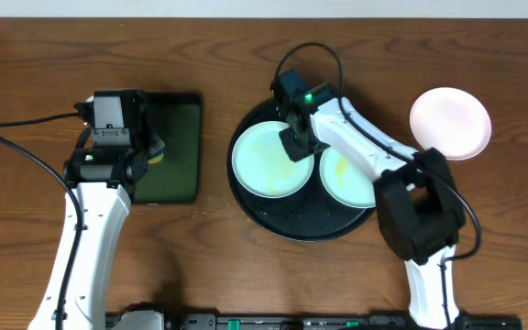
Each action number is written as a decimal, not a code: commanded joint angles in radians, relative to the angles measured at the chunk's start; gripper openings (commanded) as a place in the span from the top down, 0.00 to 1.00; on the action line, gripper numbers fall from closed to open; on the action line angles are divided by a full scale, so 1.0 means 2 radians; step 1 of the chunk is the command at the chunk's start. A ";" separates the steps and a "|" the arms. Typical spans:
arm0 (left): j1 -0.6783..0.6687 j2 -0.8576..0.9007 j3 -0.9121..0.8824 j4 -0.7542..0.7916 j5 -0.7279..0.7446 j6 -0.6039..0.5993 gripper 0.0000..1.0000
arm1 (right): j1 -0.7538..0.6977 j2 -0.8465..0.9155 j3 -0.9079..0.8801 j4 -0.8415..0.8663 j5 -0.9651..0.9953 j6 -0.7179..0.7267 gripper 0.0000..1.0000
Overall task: Clean dirty plates on tray and stack at the side
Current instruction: 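Lift the scrubbed green plate off the round tray with the right gripper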
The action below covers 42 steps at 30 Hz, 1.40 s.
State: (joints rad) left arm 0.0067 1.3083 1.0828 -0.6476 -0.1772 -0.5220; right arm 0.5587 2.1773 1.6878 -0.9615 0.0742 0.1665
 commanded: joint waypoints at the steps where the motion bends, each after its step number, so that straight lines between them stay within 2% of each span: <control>1: 0.003 0.000 0.001 0.001 0.003 0.006 0.93 | -0.002 0.001 0.002 0.000 -0.002 0.010 0.58; 8: 0.003 0.000 0.001 0.001 0.003 0.006 0.93 | -0.002 0.001 -0.003 0.017 0.003 0.010 0.56; 17: 0.003 0.000 0.001 0.001 0.003 0.006 0.92 | -0.011 0.001 -0.067 0.074 0.013 0.019 0.56; 19: 0.003 0.000 0.001 0.001 0.003 0.006 0.93 | -0.016 0.001 -0.074 0.077 0.009 0.025 0.63; 24: 0.003 0.000 0.001 0.001 0.003 0.006 0.93 | -0.024 0.001 -0.071 0.082 -0.019 0.025 0.99; 27: 0.003 0.000 0.001 0.000 0.003 0.006 0.92 | -0.024 -0.002 -0.052 0.072 -0.015 0.013 0.99; 31: 0.003 0.000 0.001 0.000 0.003 0.006 0.92 | -0.022 -0.018 0.006 0.023 0.046 -0.001 0.99; 36: 0.003 0.000 0.000 0.001 0.003 0.004 0.92 | -0.006 -0.051 0.093 -0.046 0.154 -0.057 0.99; 42: 0.003 0.000 0.000 0.001 0.003 0.004 0.92 | 0.035 -0.083 0.151 -0.082 0.297 -0.112 0.99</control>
State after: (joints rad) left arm 0.0067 1.3083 1.0828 -0.6472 -0.1631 -0.5220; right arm 0.5838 2.0708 1.9438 -1.1156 0.4500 0.0330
